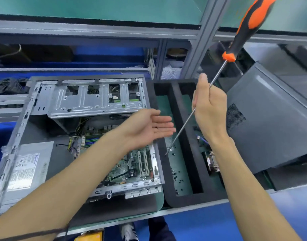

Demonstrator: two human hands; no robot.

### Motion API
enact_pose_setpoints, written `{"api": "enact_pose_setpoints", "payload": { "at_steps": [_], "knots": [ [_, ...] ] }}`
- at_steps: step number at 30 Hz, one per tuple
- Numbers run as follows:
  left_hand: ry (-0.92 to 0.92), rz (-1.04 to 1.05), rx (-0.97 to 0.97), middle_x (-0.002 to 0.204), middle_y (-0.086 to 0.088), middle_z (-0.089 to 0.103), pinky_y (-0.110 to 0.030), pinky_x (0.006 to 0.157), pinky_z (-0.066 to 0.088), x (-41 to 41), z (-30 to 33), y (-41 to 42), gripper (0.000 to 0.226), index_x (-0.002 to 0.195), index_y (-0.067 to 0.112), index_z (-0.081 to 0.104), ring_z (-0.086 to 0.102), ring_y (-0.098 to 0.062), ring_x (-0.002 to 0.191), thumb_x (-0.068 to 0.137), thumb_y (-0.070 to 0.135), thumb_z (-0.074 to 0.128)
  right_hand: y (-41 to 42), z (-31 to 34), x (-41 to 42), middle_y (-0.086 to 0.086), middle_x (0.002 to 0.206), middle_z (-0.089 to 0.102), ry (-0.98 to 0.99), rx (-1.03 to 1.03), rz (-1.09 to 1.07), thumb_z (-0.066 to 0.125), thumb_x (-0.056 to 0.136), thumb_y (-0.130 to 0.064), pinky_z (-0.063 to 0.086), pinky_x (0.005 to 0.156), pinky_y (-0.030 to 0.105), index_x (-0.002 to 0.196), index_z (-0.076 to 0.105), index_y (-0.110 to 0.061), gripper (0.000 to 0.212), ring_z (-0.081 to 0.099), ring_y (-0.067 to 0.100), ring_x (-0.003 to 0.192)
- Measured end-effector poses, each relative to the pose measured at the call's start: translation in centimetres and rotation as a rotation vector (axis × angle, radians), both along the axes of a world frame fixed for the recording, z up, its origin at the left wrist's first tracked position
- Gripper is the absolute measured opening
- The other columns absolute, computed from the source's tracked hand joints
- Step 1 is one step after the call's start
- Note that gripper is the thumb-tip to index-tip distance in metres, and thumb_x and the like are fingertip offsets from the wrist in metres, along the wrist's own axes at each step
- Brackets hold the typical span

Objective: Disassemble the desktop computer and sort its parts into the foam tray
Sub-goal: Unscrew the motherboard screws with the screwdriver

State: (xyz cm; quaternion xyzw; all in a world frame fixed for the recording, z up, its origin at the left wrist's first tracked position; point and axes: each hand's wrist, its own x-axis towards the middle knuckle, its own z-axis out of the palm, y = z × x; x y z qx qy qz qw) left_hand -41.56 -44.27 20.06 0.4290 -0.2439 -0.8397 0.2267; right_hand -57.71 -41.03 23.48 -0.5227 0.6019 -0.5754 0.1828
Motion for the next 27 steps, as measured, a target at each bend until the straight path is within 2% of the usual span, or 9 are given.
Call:
{"api": "enact_pose_setpoints", "payload": {
  "at_steps": [4,8,11,13,16,19,22,25,27],
  "knots": [
    [-0.124,-0.195,0.050,0.144,-0.034,0.041,-0.043,0.111,0.040,-3.7,-0.8,0.4,0.055,0.139,-0.011,0.040,0.047,-0.039,0.132,0.104,0.031,0.046,1.4,-0.4,-2.2,0.007,0.045,0.034,0.002,0.019,-0.082,0.040,0.109,-0.033,0.033,0.049,0.030,0.055,0.032,0.004,0.066,0.035,0.020,0.045],
    [-0.199,-0.246,0.064,0.159,-0.032,0.010,-0.045,0.123,0.017,-5.6,-2.1,0.4,0.077,0.154,-0.006,0.008,0.012,-0.039,0.151,0.102,0.035,0.046,2.6,-0.8,-3.6,-0.004,0.044,0.032,-0.015,0.032,-0.098,0.041,0.109,-0.031,0.030,0.049,0.022,0.053,0.030,-0.003,0.064,0.033,0.012,0.044],
    [-0.175,-0.270,0.054,0.160,-0.031,0.007,-0.045,0.123,0.015,-6.0,-2.8,0.2,0.076,0.155,-0.004,0.008,0.009,-0.037,0.151,0.103,0.036,0.045,3.2,-1.1,-4.2,-0.011,0.041,0.032,-0.004,0.036,-0.103,0.040,0.110,-0.031,0.030,0.049,0.016,0.050,0.030,-0.014,0.062,0.034,0.008,0.043],
    [-0.133,-0.292,0.016,0.158,-0.030,0.020,-0.044,0.123,0.020,-5.9,-3.0,0.0,0.067,0.153,-0.005,0.020,0.020,-0.036,0.150,0.104,0.035,0.043,3.5,-1.2,-4.2,-0.009,0.041,0.034,0.000,0.022,-0.106,0.040,0.110,-0.030,0.032,0.050,0.017,0.050,0.033,-0.010,0.063,0.036,0.008,0.043],
    [-0.008,-0.280,-0.100,0.138,-0.025,0.055,-0.041,0.113,0.040,-5.1,-2.6,0.1,0.045,0.133,-0.005,0.055,0.052,-0.032,0.132,0.104,0.027,0.042,3.6,-0.8,-3.5,0.000,0.043,0.037,-0.014,-0.016,-0.090,0.039,0.109,-0.030,0.035,0.052,0.025,0.052,0.037,-0.001,0.064,0.039,0.013,0.045],
    [0.017,-0.235,-0.322,0.108,-0.021,0.072,-0.032,0.083,0.059,-3.2,-1.8,0.1,0.028,0.108,-0.001,0.072,0.071,-0.029,0.102,0.095,0.014,0.052,3.3,0.2,-2.2,-0.006,0.043,0.039,-0.055,-0.078,-0.038,0.039,0.109,-0.031,0.036,0.053,0.025,0.050,0.040,-0.012,0.062,0.041,0.011,0.043],
    [-0.123,-0.205,-0.557,0.081,-0.014,0.070,-0.026,0.062,0.055,-0.4,-1.1,-0.3,0.025,0.089,0.005,0.071,0.067,-0.022,0.072,0.087,0.001,0.047,2.8,1.0,-0.5,-0.005,0.043,0.041,-0.097,-0.153,0.052,0.040,0.107,-0.030,0.035,0.052,0.021,0.050,0.044,-0.016,0.060,0.041,0.010,0.041],
    [-0.242,-0.173,-0.659,0.069,-0.011,0.064,-0.029,0.056,0.050,2.8,-1.0,-0.7,0.033,0.077,0.009,0.066,0.059,-0.021,0.061,0.085,-0.006,0.038,2.3,1.2,1.5,0.007,0.046,0.041,-0.070,-0.142,0.174,0.044,0.106,-0.029,0.033,0.049,0.025,0.054,0.047,-0.005,0.058,0.039,0.019,0.041],
    [-0.370,-0.190,-0.707,0.065,-0.009,0.065,-0.028,0.054,0.049,5.0,-1.6,-0.8,0.035,0.074,0.009,0.066,0.059,-0.019,0.057,0.086,-0.005,0.037,1.9,0.8,2.6,0.005,0.048,0.044,0.028,-0.094,0.267,0.048,0.106,-0.025,0.033,0.048,0.031,0.055,0.054,-0.007,0.054,0.040,0.021,0.044]
  ]
}}
